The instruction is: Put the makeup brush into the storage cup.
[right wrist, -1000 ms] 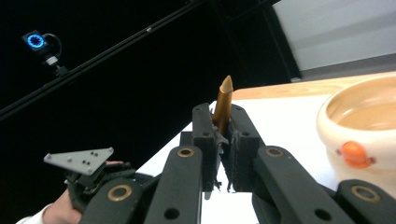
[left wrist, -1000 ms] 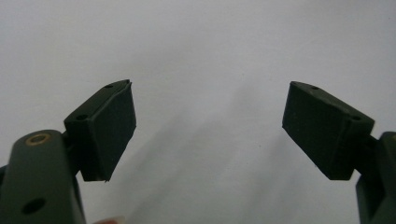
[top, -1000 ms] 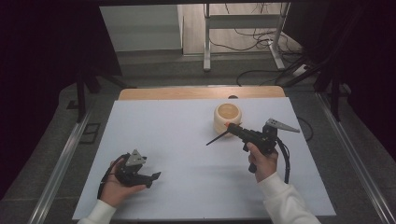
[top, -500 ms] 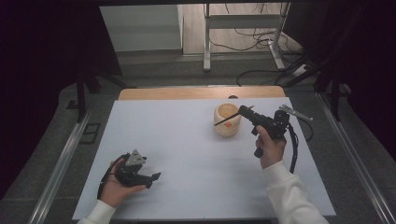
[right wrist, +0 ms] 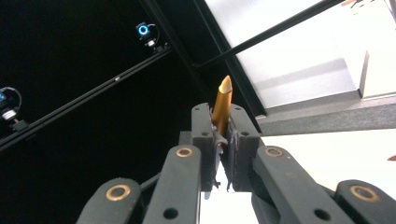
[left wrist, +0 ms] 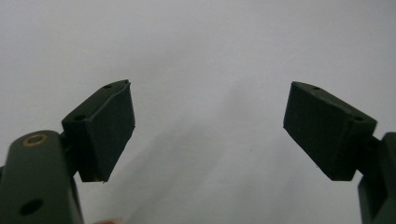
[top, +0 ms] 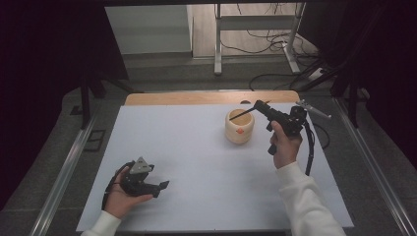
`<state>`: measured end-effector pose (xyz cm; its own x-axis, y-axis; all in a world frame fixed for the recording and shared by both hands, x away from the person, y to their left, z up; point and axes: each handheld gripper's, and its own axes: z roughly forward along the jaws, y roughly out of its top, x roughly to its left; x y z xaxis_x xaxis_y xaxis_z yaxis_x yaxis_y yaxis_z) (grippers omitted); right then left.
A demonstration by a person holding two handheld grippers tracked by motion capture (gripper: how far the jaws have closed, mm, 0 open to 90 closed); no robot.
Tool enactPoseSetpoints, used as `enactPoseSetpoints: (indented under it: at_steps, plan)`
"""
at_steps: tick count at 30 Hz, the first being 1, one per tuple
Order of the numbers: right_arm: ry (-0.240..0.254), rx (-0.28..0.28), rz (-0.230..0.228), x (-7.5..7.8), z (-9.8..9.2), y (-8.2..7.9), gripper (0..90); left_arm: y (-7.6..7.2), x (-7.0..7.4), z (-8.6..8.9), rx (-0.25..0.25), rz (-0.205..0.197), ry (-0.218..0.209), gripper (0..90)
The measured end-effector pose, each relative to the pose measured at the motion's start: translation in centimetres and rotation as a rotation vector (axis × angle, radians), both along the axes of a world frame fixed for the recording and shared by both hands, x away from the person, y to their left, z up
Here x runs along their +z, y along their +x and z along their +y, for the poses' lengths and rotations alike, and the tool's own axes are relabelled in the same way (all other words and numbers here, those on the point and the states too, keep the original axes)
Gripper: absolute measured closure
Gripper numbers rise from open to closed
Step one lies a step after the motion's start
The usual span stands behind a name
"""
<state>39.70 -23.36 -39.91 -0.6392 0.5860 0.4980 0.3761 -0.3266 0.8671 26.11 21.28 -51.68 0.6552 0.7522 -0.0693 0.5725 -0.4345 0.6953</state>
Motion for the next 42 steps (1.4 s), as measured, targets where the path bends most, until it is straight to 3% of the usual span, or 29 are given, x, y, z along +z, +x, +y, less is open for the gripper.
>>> enactPoseSetpoints:
  at_steps: [18,29,42]
  plan:
    - [-0.042,-0.080,0.022,-0.9,-0.9,1.9,84.2,-0.1,0.1,0.1,0.008,-0.001,-0.002,17.2]
    - [-0.117,-0.135,0.031,-1.9,-1.3,3.2,84.2,-0.1,0.0,0.0,0.008,0.000,0.004,17.1]
    - [-0.233,-0.126,0.037,-2.9,0.5,3.7,83.9,0.0,-0.1,0.1,0.003,0.004,0.010,17.2]
